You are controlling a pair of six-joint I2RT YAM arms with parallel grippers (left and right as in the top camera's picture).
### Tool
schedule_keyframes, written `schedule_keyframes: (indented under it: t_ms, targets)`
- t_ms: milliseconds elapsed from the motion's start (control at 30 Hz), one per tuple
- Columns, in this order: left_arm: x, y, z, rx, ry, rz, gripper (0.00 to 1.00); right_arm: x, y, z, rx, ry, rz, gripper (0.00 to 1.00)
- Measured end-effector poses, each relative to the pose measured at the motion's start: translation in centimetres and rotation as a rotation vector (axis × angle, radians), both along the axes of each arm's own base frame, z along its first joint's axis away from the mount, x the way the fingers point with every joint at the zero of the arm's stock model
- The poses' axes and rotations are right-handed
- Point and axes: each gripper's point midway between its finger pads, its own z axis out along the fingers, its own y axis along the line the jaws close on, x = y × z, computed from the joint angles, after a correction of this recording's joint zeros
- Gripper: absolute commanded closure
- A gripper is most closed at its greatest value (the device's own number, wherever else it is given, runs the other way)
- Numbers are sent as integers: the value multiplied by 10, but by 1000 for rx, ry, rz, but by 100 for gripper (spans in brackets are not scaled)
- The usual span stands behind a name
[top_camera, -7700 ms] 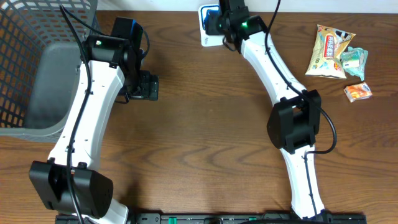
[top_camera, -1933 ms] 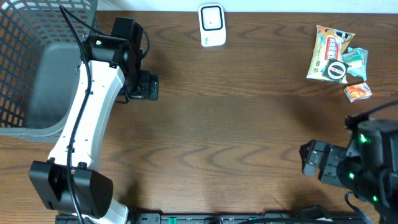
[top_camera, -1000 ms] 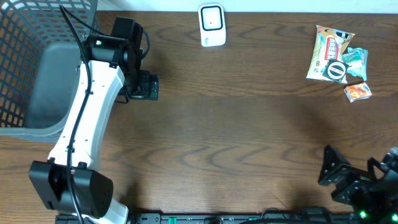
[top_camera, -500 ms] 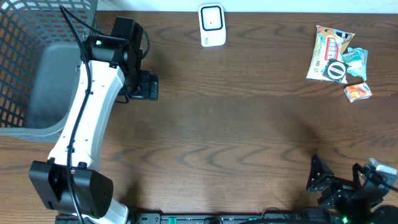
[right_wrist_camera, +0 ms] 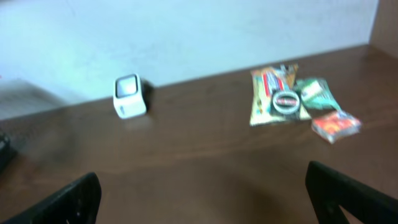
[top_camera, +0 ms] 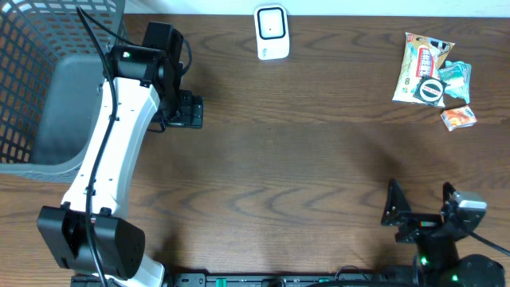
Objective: Scan the item barcode
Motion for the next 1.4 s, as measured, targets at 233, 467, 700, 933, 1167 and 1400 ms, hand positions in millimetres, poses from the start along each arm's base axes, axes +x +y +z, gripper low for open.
schedule_keyframes:
  t_ms: [233,467,700,933,1167,1400]
  targets:
    - [0,0,0,0,0,0,2,16,4,-25,-9,-37,28,1]
    - [0,0,0,0,0,0,2,31,9,-36,-28,-84,55,1]
    - [0,0,0,0,0,0,2,46,17,-44,-75,-160,111,1]
    - [0,0,0,0,0,0,2,56,20,-60,-74,-196,124,1]
    - [0,0,0,0,0,0,2,65,21,-79,-75,-226,128,1]
    - [0,0,0,0,0,0,2,66,21,-87,-75,-216,129,1]
